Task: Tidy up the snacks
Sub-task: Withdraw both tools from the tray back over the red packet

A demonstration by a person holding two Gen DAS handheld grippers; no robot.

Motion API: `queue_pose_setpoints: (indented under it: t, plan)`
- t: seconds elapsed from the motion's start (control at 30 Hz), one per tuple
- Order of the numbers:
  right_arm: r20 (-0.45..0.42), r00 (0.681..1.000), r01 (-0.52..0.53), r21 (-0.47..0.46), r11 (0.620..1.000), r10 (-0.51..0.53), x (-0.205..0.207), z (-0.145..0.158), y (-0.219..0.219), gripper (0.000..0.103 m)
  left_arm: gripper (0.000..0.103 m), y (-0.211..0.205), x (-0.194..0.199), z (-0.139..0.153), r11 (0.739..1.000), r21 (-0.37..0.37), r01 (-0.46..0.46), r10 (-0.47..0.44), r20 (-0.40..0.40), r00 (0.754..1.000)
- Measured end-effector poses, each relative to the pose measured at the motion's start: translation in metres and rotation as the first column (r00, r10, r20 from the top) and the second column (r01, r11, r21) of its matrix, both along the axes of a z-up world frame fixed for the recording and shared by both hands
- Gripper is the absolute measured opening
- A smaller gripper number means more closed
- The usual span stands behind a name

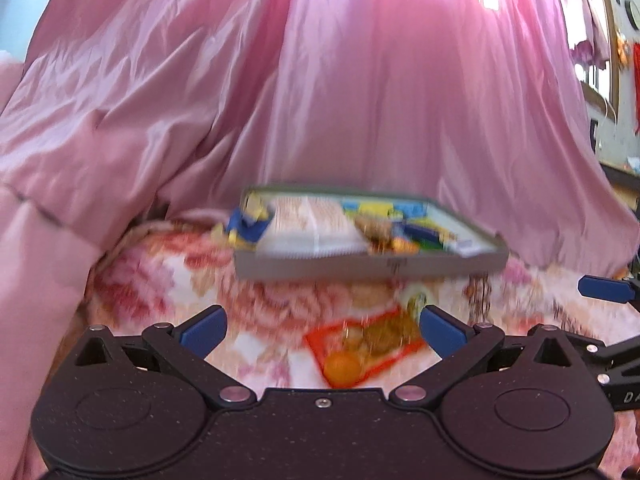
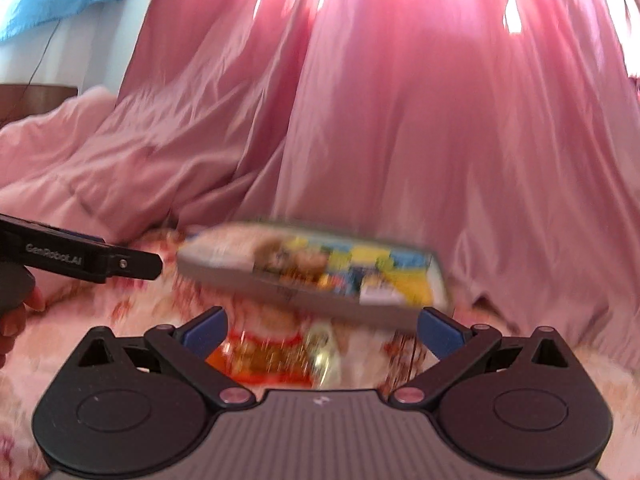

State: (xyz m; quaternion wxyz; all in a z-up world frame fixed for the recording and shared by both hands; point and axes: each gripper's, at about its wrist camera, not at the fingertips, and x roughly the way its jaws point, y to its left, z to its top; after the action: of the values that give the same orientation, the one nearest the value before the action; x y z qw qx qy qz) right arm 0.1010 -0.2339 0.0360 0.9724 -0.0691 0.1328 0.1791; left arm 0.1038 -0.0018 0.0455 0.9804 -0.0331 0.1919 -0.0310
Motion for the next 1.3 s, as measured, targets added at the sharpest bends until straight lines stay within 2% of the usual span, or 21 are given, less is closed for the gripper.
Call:
queue_pose_setpoints:
  t: [0.23, 0.33, 0.6, 0.97, 1.3]
  plan:
    - [-0.131, 0.991, 0.012, -0.023, 1.000, -0.015, -0.015, -0.031, 0.004, 0.103, 0.102, 0.006, -0.017, -0.036, 1.000, -0.015, -0.016, 0.015, -0.091, 0.996]
    - [-0.189, 0.981, 0.027, -0.027, 0.999, -0.031, -0.016, -0.041, 0.006, 0.103, 0.102, 0.006, -0.018, -0.047, 0.999, 0.005, -0.034, 0.034, -0.140, 0.990]
    - [-0.295, 0.952, 0.076, -0.046, 0.996, -0.086, -0.017, -0.064, 0.014, 0.103, 0.102, 0.008, -0.015, -0.060, 0.999, 0.008, -0.043, 0.044, -0.200, 0.979]
    - [-0.311, 0.946, 0.077, -0.060, 0.995, -0.092, -0.011, -0.067, 0.018, 0.103, 0.102, 0.010, -0.012, -0.061, 0.999, 0.007, -0.033, 0.034, -0.193, 0.981]
    - [-0.316, 0.944, 0.073, -0.075, 0.995, -0.093, 0.000, -0.069, 0.018, 0.103, 0.102, 0.016, -0.006, -0.060, 0.998, 0.050, -0.034, 0.042, -0.161, 0.986]
